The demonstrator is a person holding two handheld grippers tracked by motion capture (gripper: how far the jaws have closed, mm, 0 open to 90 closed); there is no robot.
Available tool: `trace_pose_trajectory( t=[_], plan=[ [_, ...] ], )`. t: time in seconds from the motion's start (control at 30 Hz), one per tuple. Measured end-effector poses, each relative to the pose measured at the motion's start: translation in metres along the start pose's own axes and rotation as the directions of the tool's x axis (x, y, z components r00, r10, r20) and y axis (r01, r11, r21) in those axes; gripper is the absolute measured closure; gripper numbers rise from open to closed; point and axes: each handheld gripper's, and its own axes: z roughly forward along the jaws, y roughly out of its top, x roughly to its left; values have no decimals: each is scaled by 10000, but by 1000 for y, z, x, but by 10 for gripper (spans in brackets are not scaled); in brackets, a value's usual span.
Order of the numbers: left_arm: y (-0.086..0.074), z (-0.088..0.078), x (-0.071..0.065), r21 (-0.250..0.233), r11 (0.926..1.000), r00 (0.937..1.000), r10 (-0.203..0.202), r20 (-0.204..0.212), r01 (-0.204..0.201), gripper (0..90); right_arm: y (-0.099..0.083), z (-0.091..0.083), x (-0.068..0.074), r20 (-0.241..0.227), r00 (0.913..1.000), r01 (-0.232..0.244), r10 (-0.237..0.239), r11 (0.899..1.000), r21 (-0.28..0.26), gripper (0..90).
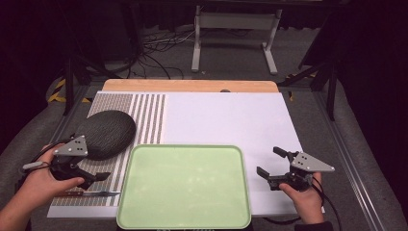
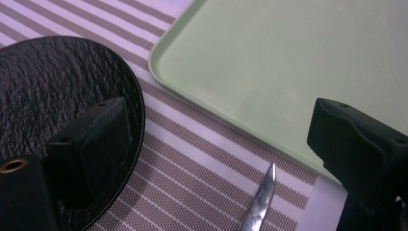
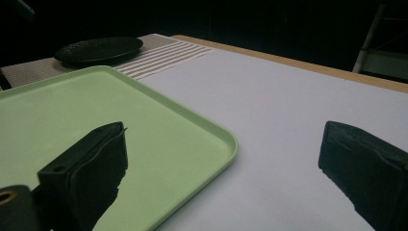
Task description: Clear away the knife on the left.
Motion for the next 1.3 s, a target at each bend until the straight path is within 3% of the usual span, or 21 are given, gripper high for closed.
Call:
trace_pose_trajectory(
  t=[0.23, 0.3, 0.47, 0.67, 0.83, 0.93, 0.97, 1.0, 1.13, 1.23, 1.3],
  plan=[
    [0, -1, -1, 901, 9951, 9991, 413, -72, -405, 89, -1, 0, 1, -44, 10000, -9, 9, 10000, 25, 37],
    [0, -1, -1, 1312, 9905, 9990, 429, -107, -412, 89, -1, 1, 1, -25, 10000, -30, 30, 9999, 98, 37],
    [-2, 2, 0, 2354, 9696, 9978, 656, 122, -666, 96, -3, 2, 0, -29, 9999, -100, 100, 9997, 204, 36],
    [-2, 5, -1, 2801, 9558, 9960, 852, 261, -891, 105, -3, 3, 1, -64, 9999, -81, 83, 9997, 243, 36],
    [-3, 7, -2, 3308, 9368, 9934, 1110, 282, -1140, 107, -3, 3, 1, -91, 9999, -82, 84, 9997, 249, 35],
    [-4, 9, -2, 3669, 9205, 9909, 1259, 474, -1345, 111, -3, 3, 1, -104, 9999, -83, 86, 9996, 270, 34],
    [-4, 9, -2, 3669, 9205, 9909, 1259, 474, -1345, 116, -4, 3, 1, -128, 9999, -97, 100, 9996, 257, 34],
    [-5, 10, -3, 3869, 9116, 9903, 1293, 514, -1391, 118, -4, 3, 1, -120, 9999, -84, 87, 9996, 276, 34],
    [-6, 13, -3, 4128, 8980, 9883, 1348, 717, -1524, 131, -4, 3, 1, -139, 9999, -75, 79, 9996, 262, 34],
    [-7, 14, -3, 4506, 8777, 9864, 1364, 915, -1632, 165, -4, 3, 2, -166, 9999, -41, 45, 9996, 265, 34],
    [-9, 15, -2, 4650, 8700, 9859, 1277, 1082, -1638, 177, -4, 3, 1, -178, 9998, -21, 26, 9996, 281, 33]
  ],
)
